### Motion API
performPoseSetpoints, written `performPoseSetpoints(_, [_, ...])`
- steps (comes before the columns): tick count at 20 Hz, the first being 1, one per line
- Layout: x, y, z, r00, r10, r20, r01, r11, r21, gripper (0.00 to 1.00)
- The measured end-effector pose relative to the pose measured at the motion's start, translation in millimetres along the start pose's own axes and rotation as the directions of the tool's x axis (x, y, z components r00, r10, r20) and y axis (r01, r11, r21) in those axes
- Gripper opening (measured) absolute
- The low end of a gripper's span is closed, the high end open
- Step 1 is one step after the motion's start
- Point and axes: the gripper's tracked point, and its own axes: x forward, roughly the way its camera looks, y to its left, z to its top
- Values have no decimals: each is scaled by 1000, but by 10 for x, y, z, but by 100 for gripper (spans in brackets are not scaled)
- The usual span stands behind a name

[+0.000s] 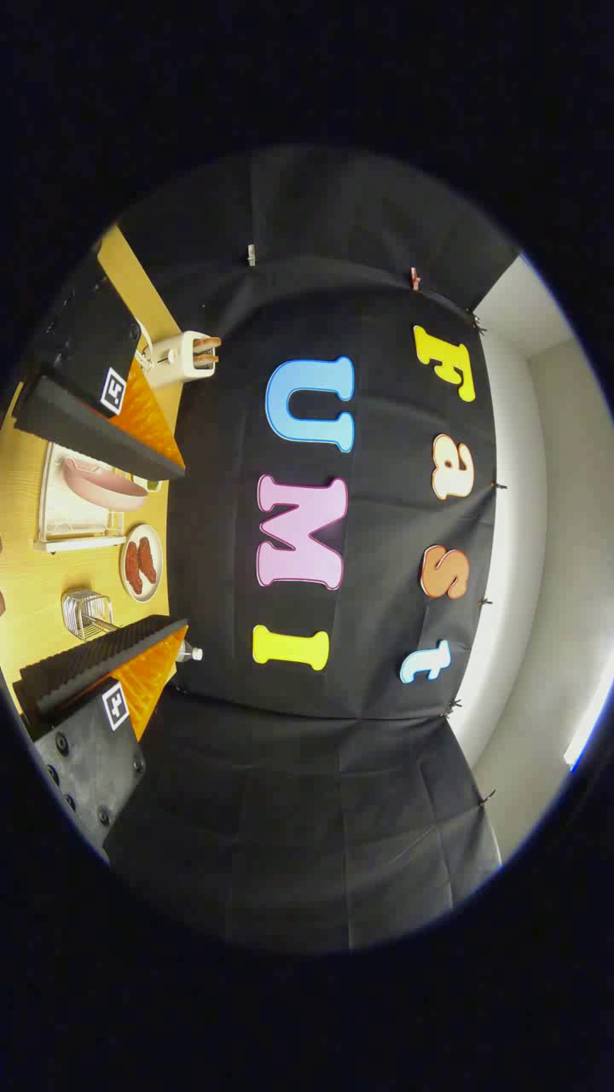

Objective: Take the plate from the dish rack, then take the spoon from the basket and place it into the plate.

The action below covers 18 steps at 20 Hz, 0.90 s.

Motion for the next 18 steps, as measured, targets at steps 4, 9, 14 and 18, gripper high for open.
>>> performPoseSetpoints(4, [-21,152,-21,1000,9,-3,-9,1000,-11,97])
performPoseSetpoints(9, [-27,252,-124,999,3,-36,-3,1000,-4,97])
performPoseSetpoints(14, [15,286,-199,998,-19,-59,19,1000,-14,97])
performPoseSetpoints(18, [39,328,-246,996,-25,-81,22,999,-39,97])
